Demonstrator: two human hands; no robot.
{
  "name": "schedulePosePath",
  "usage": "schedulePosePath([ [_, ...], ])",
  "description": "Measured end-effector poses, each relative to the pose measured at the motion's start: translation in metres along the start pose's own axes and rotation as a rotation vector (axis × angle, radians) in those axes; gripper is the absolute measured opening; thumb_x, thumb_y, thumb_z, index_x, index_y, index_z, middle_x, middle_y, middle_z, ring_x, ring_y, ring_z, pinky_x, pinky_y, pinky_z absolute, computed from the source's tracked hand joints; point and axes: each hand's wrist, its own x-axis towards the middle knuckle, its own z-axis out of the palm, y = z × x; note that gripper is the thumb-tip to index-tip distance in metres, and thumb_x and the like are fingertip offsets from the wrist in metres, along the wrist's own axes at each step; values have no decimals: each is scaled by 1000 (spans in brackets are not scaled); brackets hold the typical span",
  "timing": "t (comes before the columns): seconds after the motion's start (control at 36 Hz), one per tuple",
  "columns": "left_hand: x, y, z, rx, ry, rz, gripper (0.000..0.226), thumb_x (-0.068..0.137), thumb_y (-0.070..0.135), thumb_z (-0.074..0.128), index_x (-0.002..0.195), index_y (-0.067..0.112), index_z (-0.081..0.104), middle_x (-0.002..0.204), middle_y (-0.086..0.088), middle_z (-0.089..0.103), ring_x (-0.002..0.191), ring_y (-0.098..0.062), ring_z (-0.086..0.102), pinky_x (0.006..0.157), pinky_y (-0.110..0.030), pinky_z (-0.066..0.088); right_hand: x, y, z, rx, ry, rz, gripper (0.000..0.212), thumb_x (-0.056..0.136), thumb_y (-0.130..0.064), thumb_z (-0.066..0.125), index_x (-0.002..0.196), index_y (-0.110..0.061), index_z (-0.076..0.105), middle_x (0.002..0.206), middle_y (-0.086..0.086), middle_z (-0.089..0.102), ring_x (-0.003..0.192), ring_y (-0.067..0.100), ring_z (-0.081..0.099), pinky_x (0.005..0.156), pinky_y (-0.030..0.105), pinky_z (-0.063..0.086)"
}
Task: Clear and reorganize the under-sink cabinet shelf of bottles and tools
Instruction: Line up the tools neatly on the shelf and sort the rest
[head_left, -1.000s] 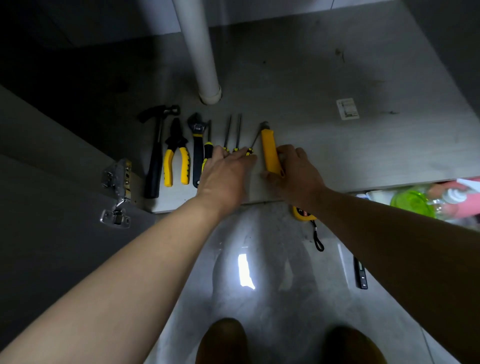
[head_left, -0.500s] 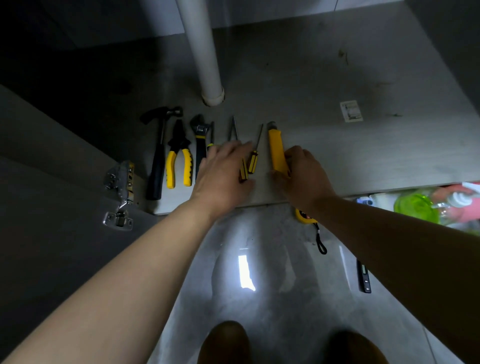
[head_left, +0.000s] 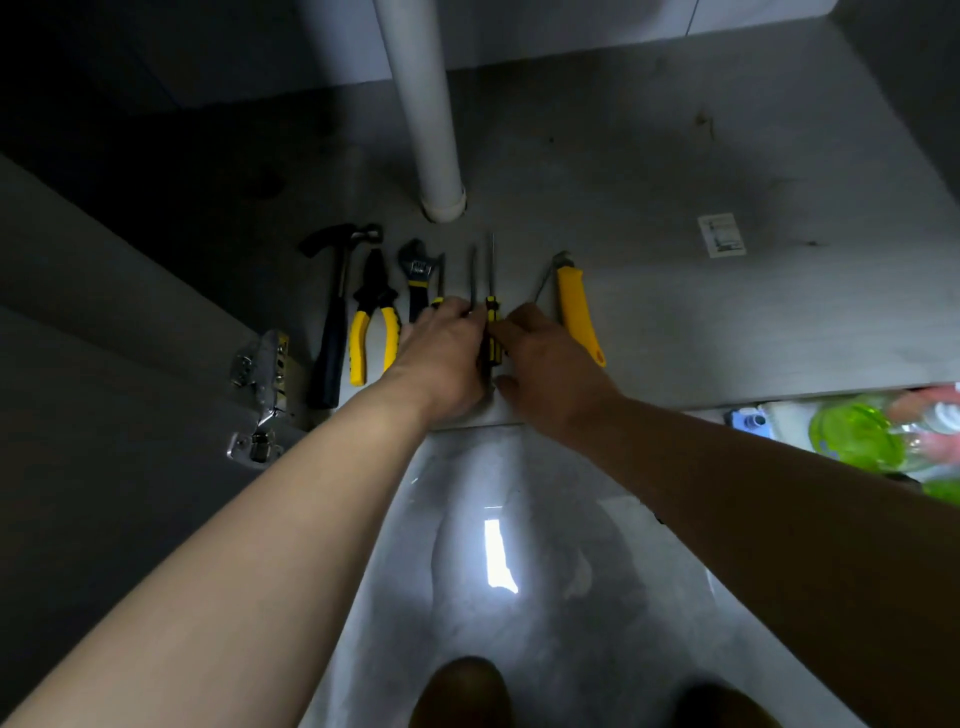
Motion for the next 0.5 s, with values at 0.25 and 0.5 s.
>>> schedulePosePath([
  [0.25, -1, -6, 2, 34, 75, -5, 86, 85, 52, 69, 156, 26, 29, 152, 0, 39, 138, -32, 29, 105, -44, 30, 2, 1, 6, -102, 104, -19, 53, 84, -15, 66, 135, -9, 52, 128, 13, 55, 114, 33, 52, 97, 42, 43],
  [0.5, -2, -10, 2, 36, 105, -22, 87, 82, 48, 73, 155, 28, 31, 153, 2, 40, 142, -29, 24, 107, -44, 29, -5, 1, 4, -154, 124, -20, 51, 84, -21, 62, 133, -11, 52, 129, 12, 50, 116, 33, 47, 99, 42, 40],
])
